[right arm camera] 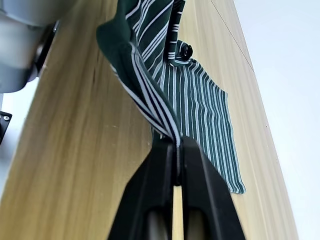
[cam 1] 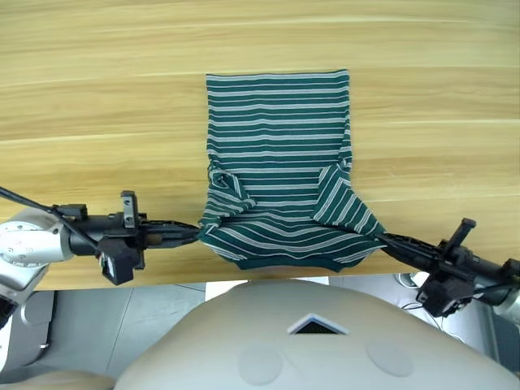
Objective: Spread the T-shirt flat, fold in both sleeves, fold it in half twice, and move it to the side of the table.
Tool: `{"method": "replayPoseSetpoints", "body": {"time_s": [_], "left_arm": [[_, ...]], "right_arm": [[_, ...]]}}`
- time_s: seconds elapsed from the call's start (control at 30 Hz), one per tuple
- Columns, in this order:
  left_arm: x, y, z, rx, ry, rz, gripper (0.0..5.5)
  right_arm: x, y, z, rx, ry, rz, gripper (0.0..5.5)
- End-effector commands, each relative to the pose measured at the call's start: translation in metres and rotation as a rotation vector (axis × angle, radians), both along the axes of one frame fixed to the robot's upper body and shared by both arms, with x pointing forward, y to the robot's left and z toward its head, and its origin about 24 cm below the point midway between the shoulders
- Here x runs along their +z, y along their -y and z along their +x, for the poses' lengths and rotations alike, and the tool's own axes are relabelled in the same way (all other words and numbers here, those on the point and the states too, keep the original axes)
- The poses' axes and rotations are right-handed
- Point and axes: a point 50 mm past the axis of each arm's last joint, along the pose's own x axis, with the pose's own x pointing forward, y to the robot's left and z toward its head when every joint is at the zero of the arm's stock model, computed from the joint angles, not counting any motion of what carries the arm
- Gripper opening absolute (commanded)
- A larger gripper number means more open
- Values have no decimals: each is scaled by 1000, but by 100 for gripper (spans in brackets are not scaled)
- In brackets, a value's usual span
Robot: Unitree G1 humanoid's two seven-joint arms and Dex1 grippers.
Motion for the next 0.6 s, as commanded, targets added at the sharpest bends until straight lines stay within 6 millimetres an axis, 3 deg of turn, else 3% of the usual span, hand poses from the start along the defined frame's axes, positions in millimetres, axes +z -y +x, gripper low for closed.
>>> {"method": "replayPoseSetpoints", "body": {"time_s": [0.03, 0.13, 0.3, 0.47, 0.6], "left_arm": [[-7, -3, 23, 65, 23, 53, 0], [-2, 1, 52, 151, 90, 19, 0], [15, -7, 118, 376, 237, 13, 0], [3, 1, 172, 537, 285, 72, 0], [-9, 9, 196, 624, 306, 117, 0]], "right_arm": [[2, -3, 30, -61, 80, 4, 0], [1, -7, 74, -161, 182, -2, 0], [-5, -5, 153, -401, 335, -46, 0], [-5, -19, 200, -472, 406, -23, 0], [-15, -29, 226, -485, 407, -43, 0]]}}
